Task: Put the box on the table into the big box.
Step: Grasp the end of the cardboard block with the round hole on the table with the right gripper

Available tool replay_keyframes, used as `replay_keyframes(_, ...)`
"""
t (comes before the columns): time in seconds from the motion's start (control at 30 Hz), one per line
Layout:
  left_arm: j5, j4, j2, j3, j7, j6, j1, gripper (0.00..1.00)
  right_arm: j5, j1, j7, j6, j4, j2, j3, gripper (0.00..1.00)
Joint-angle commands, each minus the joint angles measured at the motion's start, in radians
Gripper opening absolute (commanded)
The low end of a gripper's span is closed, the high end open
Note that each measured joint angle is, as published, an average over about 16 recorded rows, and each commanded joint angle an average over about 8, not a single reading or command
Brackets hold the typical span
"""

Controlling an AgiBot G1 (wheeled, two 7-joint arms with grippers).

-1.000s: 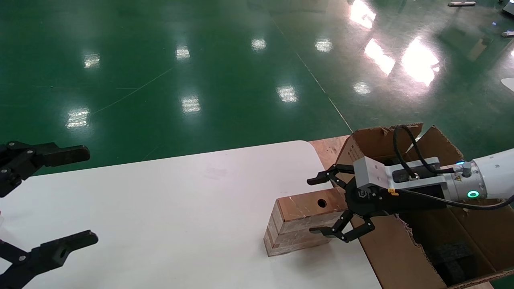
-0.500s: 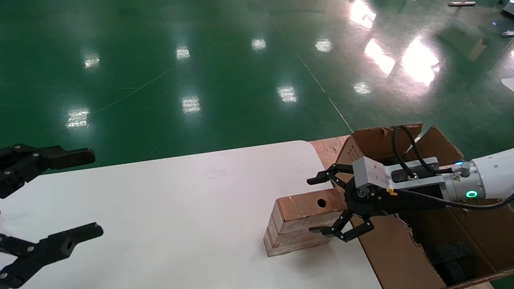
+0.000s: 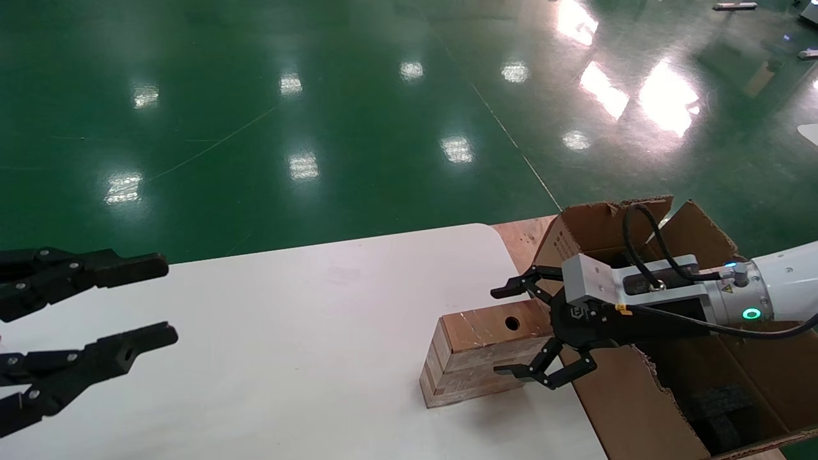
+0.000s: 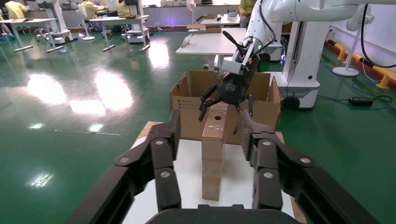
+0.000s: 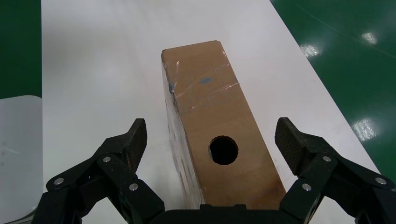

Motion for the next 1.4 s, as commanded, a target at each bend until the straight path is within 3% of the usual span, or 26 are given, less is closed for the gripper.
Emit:
replay_keyframes(0.03,0.000,0.000,0.000,0.000,0.000,0.000,0.000,0.00,0.000,0.001,-0.001,0.000,-0.001,0.000,-0.001,0.63)
replay_keyframes(0.2,0.000,0.000,0.000,0.000,0.000,0.000,0.000,0.00,0.000,0.001,-0.001,0.000,0.000,0.000,-0.001,0.01)
replay_keyframes(1.4,0.000,0.000,0.000,0.000,0.000,0.000,0.000,0.00,0.002,0.001,0.009,0.000,0.010,0.000,0.001,0.00)
